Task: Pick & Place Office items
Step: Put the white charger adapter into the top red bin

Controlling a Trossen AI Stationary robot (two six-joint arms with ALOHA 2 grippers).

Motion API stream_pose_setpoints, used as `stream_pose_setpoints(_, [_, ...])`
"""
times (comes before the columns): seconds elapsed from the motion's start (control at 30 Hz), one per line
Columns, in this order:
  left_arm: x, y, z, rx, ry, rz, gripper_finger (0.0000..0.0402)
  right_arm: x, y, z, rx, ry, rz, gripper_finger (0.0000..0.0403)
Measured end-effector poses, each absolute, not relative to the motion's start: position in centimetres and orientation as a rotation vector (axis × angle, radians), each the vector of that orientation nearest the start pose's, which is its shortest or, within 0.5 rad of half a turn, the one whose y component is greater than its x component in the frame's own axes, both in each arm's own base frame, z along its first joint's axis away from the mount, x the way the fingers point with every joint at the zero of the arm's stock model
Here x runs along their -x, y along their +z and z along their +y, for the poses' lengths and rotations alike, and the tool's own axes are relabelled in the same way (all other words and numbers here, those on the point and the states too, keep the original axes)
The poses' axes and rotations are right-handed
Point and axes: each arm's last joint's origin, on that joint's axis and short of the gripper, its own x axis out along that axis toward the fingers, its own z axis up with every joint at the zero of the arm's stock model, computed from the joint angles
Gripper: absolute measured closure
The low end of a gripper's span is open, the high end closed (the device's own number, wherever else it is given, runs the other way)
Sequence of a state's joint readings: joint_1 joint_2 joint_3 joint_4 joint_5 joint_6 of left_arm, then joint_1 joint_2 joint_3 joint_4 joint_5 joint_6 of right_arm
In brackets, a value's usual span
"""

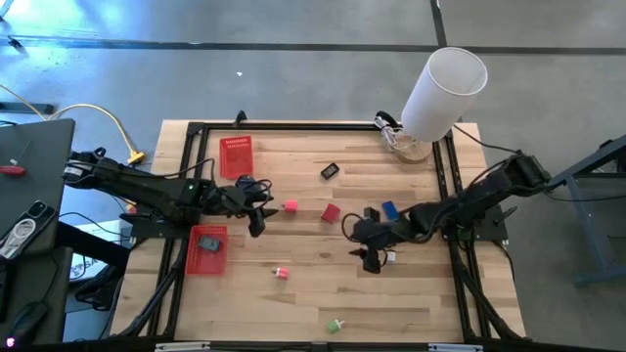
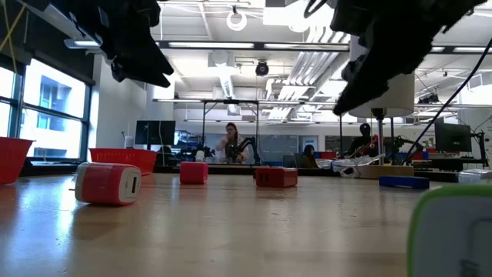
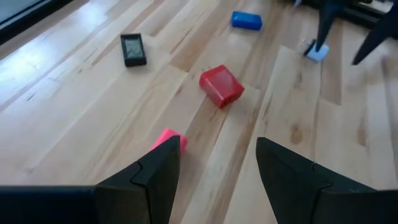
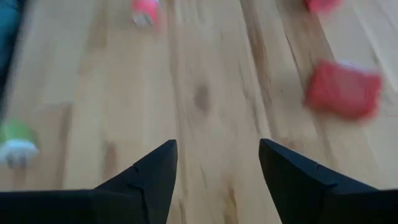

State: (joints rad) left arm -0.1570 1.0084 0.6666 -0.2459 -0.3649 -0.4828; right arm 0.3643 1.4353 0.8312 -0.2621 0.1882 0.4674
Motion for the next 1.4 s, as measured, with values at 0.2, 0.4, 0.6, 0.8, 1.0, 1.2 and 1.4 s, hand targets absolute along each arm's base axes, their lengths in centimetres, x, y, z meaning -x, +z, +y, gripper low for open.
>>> stream_pose_setpoints(0.2, [-20.9,24.7,-1.9,0.311,0.350,0.512,0.0198,-25.9,21.8,10.3,-0.233,-0.102,0.973,0.0188])
stream_pose_setpoints(0.4, [-20.9,24.8,-1.8,0.312,0.352,0.509,0.0198,-25.4,23.0,11.0,-0.294,-0.124,1.046,0.0188])
stream_pose_setpoints(0.6, [-20.9,24.8,-1.8,0.312,0.352,0.509,0.0198,-24.7,23.1,11.5,-0.436,-0.142,1.148,0.0188])
stream_pose_setpoints(0.8, [-20.9,24.8,-1.8,0.312,0.354,0.508,0.0198,-23.8,22.8,11.8,-0.644,-0.245,1.264,0.0188])
stream_pose_setpoints(1.0, [-20.9,24.8,-1.8,0.310,0.359,0.506,0.0198,-23.0,22.7,12.4,-0.848,-0.335,1.379,0.0188])
stream_pose_setpoints(1.2, [-21.0,24.8,-1.7,0.302,0.362,0.499,0.0198,-22.2,22.5,13.0,-0.932,-0.444,1.423,0.0188])
stream_pose_setpoints(1.4, [-21.0,24.9,-1.7,0.304,0.360,0.490,0.0198,-21.2,22.4,13.3,-0.978,-0.578,1.457,0.0188])
